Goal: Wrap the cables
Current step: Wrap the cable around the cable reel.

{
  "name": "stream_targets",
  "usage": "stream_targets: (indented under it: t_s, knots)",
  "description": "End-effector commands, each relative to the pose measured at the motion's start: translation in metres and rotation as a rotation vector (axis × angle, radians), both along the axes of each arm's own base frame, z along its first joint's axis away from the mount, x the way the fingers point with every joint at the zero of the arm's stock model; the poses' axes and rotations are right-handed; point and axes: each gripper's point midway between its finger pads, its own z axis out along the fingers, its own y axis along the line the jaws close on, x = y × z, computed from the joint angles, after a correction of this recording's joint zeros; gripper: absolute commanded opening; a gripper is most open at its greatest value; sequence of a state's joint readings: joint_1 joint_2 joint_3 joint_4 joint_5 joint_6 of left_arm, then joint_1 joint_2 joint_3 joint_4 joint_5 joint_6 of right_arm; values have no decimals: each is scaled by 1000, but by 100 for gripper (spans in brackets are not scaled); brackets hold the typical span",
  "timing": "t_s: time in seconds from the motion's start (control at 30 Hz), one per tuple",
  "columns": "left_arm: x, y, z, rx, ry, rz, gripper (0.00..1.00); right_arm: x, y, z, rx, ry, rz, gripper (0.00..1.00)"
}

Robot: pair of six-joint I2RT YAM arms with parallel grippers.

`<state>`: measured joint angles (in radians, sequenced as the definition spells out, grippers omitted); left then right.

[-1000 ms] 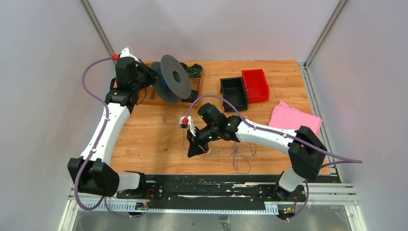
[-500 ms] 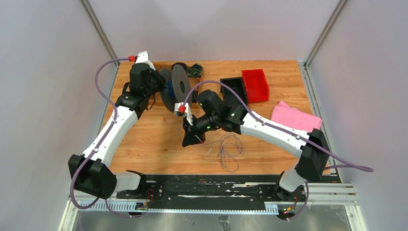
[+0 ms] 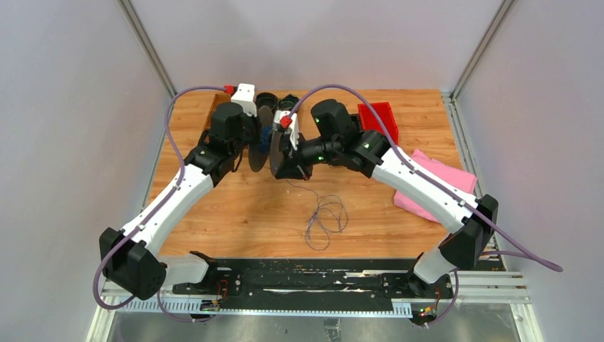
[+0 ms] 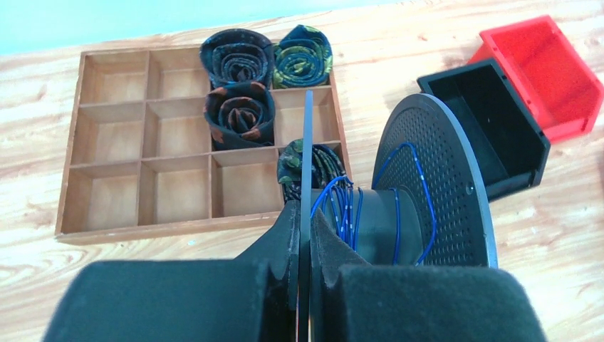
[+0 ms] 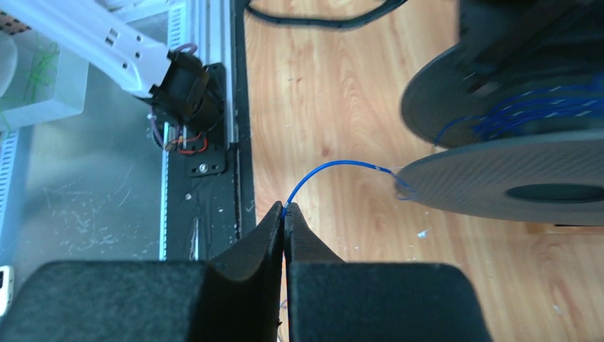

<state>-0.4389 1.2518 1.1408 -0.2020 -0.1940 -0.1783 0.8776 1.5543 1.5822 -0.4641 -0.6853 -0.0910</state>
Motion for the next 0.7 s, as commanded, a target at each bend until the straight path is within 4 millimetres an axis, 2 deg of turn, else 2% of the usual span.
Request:
stream_targets:
  t_s: [0.0, 0.37, 0.67]
  knots:
    - [-3, -14, 36, 63, -151, -61, 0, 18, -14, 30, 29, -51, -65, 1]
    - [-19, -42, 25, 219, -179, -199, 0, 68, -43, 61, 67, -101, -221, 1]
    - [-27, -57, 20, 249, -199, -297, 0, 102, -63, 64, 60, -113, -332, 1]
